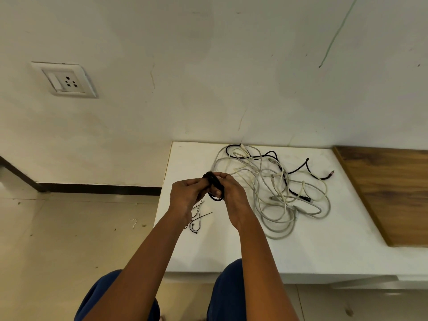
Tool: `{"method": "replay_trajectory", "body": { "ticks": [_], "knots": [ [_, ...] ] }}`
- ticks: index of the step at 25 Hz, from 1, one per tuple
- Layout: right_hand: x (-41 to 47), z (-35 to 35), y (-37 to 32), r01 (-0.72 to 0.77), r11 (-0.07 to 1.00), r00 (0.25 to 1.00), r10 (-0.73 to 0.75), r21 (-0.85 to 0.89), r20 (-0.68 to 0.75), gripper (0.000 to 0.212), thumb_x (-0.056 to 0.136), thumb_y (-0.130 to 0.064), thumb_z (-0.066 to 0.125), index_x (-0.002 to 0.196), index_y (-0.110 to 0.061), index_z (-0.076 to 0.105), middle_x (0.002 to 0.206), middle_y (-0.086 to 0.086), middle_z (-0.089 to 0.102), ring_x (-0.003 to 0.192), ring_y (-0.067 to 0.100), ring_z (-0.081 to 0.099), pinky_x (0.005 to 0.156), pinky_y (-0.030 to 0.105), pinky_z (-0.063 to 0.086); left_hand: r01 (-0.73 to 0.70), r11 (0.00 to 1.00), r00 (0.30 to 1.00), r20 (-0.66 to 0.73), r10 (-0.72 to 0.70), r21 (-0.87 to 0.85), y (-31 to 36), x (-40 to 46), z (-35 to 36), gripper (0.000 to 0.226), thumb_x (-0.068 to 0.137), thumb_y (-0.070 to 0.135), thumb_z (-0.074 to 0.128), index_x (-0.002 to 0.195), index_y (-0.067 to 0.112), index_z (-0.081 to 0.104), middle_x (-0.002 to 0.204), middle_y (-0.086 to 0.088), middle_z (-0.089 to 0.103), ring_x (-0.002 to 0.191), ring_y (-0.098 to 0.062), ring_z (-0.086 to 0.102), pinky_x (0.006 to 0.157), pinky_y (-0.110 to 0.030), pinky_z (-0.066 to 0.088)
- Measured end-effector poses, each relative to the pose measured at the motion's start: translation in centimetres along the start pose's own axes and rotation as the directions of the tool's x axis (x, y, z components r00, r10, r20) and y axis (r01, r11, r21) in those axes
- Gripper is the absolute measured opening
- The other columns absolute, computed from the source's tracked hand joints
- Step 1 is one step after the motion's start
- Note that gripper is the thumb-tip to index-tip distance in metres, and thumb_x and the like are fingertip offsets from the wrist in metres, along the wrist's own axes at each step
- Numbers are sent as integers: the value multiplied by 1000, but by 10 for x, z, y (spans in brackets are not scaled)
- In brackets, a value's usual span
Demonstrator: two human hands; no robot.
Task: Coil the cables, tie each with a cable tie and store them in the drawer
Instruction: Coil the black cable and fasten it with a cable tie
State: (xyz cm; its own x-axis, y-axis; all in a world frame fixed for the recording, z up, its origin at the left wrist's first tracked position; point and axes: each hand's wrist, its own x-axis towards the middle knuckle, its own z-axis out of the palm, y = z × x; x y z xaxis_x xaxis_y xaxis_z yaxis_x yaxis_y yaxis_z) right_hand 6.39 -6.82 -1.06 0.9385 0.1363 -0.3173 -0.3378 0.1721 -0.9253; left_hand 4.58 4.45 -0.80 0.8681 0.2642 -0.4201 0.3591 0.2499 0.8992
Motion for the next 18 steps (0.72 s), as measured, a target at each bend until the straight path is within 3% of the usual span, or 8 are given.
{"method": "replay_trajectory", "body": {
  "ticks": [4,9,12,18],
  "knots": [
    [-2,-1,-1,10,1000,1000,-10,-27,14,27,96,-10,41,114,-4,60,48,-9,53,51,0,51,71,21,42,121,986,992,-34,-125,-113,3,1,0,6,74,5,74,70,5,70,51,-3,65,45,-8,58,50,-13,47],
    [-3,-2,-6,30,998,999,-28,-50,32,22,96,-10,40,107,-9,59,49,-12,55,50,1,50,65,14,43,47,995,998,34,-44,-89,3,-2,0,2,79,6,71,78,8,73,59,-2,68,54,-7,62,62,-15,51],
    [-6,1,-7,39,998,999,-38,-58,5,14,96,-10,40,96,-11,54,45,-7,49,44,2,45,52,7,40,34,998,995,96,-28,-59,3,0,-1,9,84,1,64,83,8,71,60,0,69,57,-6,64,61,-15,51],
    [-9,3,-11,54,999,998,-54,5,-16,16,95,-7,39,88,-14,52,40,-13,48,40,0,42,48,4,37,58,997,987,154,-49,-54,7,1,-2,16,85,0,62,82,11,72,68,-1,69,63,-8,64,63,-19,50]
  ]
}}
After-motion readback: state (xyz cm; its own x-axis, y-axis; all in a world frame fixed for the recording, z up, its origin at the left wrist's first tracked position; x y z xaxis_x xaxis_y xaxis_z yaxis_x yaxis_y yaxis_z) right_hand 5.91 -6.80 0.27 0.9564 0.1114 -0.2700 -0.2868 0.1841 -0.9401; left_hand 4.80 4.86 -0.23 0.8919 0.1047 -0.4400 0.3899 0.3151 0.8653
